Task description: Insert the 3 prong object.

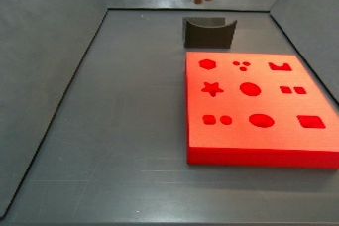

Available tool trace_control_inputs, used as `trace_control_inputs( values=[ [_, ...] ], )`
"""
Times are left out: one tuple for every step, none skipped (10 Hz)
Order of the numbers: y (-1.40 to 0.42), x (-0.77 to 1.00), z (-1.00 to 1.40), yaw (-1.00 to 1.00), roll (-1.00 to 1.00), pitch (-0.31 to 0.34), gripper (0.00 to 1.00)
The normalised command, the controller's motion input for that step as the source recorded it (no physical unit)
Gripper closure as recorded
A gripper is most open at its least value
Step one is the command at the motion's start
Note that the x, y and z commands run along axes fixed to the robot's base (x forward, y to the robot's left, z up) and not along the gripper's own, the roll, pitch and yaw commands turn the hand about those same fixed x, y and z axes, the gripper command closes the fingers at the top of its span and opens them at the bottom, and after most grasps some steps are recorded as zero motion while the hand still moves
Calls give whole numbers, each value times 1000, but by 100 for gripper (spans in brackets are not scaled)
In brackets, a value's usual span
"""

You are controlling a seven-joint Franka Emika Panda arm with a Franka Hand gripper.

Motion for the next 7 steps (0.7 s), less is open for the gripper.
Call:
trace_control_inputs(
  values=[
    [0,366,-343,-754,66,0,100],
    [0,426,-337,-726,61,0,100],
    [0,471,-309,-697,43,0,100],
    [0,520,-254,-663,14,0,100],
    [0,563,-206,-631,0,0,100],
    [0,589,-211,-617,0,0,100],
    [54,569,-211,-649,0,0,100]
  ],
)
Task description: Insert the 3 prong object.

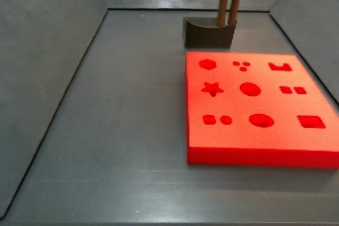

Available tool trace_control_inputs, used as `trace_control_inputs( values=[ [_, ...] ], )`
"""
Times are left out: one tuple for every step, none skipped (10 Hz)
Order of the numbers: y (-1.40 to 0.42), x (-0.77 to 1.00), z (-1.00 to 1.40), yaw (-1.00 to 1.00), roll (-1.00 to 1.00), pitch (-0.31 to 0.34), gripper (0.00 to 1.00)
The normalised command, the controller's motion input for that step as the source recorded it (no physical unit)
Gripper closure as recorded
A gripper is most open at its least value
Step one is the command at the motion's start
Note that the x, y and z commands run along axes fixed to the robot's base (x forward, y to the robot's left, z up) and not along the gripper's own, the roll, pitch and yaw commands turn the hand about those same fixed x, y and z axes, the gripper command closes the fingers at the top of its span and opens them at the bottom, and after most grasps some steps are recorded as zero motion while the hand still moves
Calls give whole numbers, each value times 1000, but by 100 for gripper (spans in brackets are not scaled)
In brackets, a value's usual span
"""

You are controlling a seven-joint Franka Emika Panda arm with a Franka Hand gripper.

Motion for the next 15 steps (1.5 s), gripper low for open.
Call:
trace_control_inputs(
  values=[
    [106,637,-240,-589,13,0,100],
    [189,783,-177,-403,21,13,100],
    [189,749,-149,-234,50,97,100],
    [0,743,-143,-126,64,113,100],
    [-66,749,-120,-291,54,50,100],
    [-17,629,-151,-449,109,1,100],
    [0,774,-97,-234,170,86,100],
    [111,889,-286,266,106,96,100],
    [20,657,-260,554,0,11,100],
    [6,566,-269,617,0,0,100],
    [0,514,-263,649,0,0,100],
    [0,394,-217,709,57,0,100],
    [0,377,-214,723,64,0,100],
    [0,226,-200,820,136,0,100],
    [0,0,-129,937,216,-17,100]
  ],
)
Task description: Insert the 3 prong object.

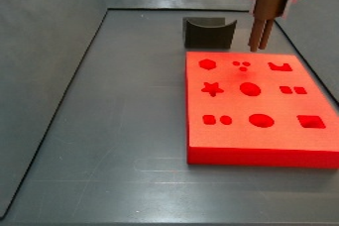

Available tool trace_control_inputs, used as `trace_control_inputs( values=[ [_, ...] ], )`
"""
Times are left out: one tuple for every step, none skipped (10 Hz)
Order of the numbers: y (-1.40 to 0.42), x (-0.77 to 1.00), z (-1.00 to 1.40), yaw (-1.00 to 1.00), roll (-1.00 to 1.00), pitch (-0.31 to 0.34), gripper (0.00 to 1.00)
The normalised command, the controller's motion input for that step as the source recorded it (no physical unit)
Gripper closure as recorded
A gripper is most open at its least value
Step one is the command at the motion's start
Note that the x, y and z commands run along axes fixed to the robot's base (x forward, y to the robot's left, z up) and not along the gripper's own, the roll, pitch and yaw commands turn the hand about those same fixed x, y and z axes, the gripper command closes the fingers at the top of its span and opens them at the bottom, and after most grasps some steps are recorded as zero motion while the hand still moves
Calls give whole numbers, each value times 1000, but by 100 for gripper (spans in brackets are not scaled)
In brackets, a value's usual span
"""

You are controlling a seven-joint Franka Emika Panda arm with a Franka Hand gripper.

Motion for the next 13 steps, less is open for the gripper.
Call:
trace_control_inputs(
  values=[
    [0,-57,-60,991,200,-69,100],
    [0,-54,-43,997,196,-80,100],
    [0,-51,-37,1000,193,-81,100],
    [-180,0,9,866,74,-93,100],
    [-149,0,-20,480,94,-34,100],
    [-74,123,-180,817,83,-99,100],
    [-177,54,-126,757,16,-83,100],
    [0,9,-191,549,0,-87,100],
    [71,0,-320,486,-74,-99,100],
    [71,0,-260,366,-146,-79,100],
    [189,-40,-240,340,-101,-44,100],
    [126,-100,-140,409,-59,0,100],
    [117,-46,-14,580,-16,0,100]
  ],
)
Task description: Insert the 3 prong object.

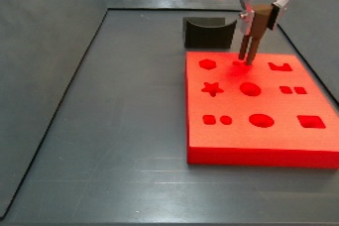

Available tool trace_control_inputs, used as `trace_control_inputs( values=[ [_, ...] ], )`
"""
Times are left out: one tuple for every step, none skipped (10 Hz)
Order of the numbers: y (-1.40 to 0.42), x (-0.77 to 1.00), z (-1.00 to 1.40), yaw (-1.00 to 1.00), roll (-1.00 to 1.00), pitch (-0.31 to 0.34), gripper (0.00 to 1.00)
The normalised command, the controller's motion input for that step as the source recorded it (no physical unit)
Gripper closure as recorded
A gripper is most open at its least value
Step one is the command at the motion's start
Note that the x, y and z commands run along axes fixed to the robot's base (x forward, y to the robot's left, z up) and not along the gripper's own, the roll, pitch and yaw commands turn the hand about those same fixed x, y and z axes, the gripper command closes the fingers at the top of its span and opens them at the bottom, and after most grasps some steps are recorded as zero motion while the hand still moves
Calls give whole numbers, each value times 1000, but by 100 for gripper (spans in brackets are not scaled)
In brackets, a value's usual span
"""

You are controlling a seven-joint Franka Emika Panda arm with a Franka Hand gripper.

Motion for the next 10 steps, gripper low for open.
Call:
trace_control_inputs(
  values=[
    [-63,77,354,769,144,10,100],
    [-66,180,517,651,216,69,100],
    [-137,123,109,229,80,104,100],
    [0,49,-17,0,0,23,100],
    [0,240,-246,-23,0,129,100],
    [0,317,-369,-246,-4,184,100],
    [11,369,-403,-357,0,334,100],
    [0,331,-194,-331,14,213,100],
    [0,151,-80,-74,47,140,100],
    [0,274,0,-146,183,293,100]
  ],
)
